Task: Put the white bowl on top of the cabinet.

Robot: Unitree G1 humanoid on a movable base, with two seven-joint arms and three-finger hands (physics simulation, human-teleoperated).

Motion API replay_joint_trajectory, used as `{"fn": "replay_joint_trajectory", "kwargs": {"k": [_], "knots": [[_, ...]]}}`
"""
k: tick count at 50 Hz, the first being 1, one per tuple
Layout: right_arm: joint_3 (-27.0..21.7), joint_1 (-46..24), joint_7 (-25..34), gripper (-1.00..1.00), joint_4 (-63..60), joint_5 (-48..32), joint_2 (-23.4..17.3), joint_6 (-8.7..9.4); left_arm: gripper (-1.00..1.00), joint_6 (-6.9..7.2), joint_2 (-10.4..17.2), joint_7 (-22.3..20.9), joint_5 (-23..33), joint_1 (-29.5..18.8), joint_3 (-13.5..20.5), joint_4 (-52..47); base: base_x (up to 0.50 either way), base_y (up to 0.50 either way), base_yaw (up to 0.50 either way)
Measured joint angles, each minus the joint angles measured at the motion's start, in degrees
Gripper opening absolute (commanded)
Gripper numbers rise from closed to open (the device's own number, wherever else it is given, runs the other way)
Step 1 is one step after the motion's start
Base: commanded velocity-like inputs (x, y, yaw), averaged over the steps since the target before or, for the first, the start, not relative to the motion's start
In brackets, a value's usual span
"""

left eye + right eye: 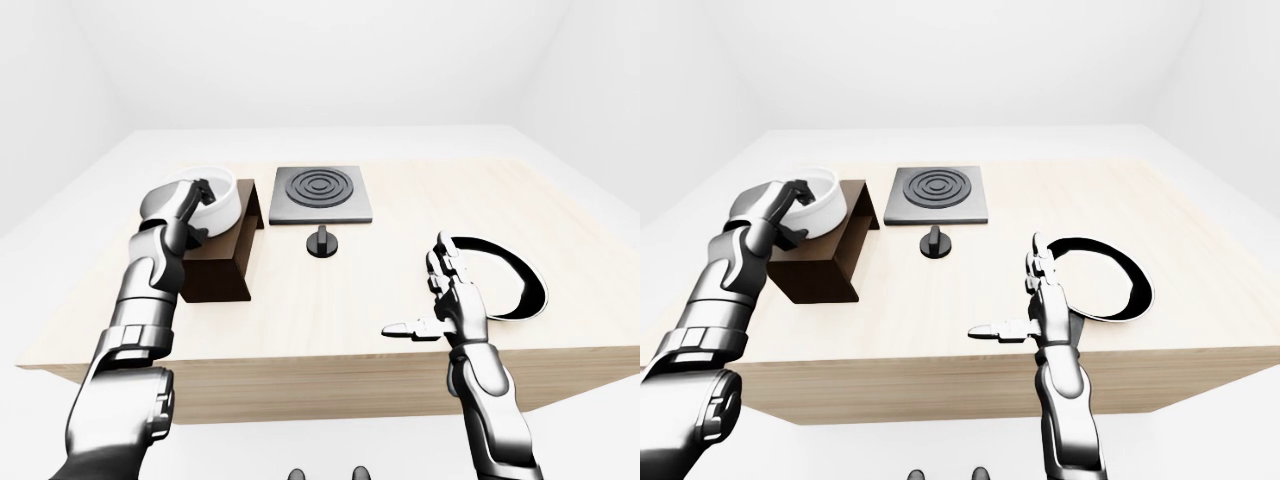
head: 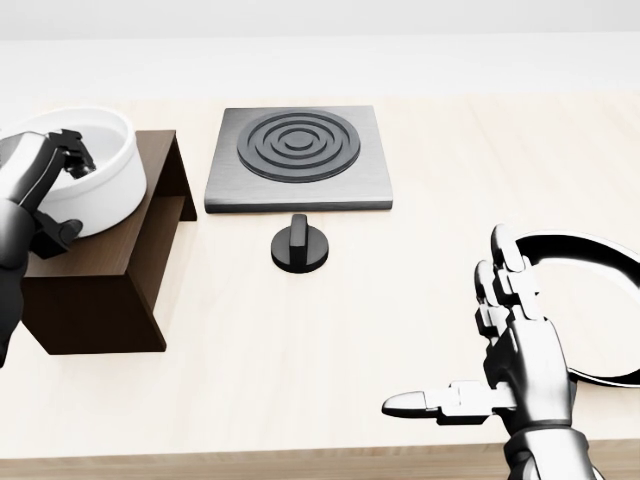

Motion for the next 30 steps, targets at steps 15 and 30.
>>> {"fn": "replay_joint_trajectory", "kwargs": {"k": [15,30], "knots": [[0.1,0.2,0.0,1.00,-0.4,0.0,0.0,0.00,1.00,-0.01,-0.2,3.7,0.3,-0.4,1.8,1.6,0.00,0.00,0.00],[0.1,0.2,0.0,1.00,-0.4,0.0,0.1,0.00,1.00,-0.01,-0.4,4.7,0.7,-0.1,2.5,1.4,0.00,0.00,0.00]]}}
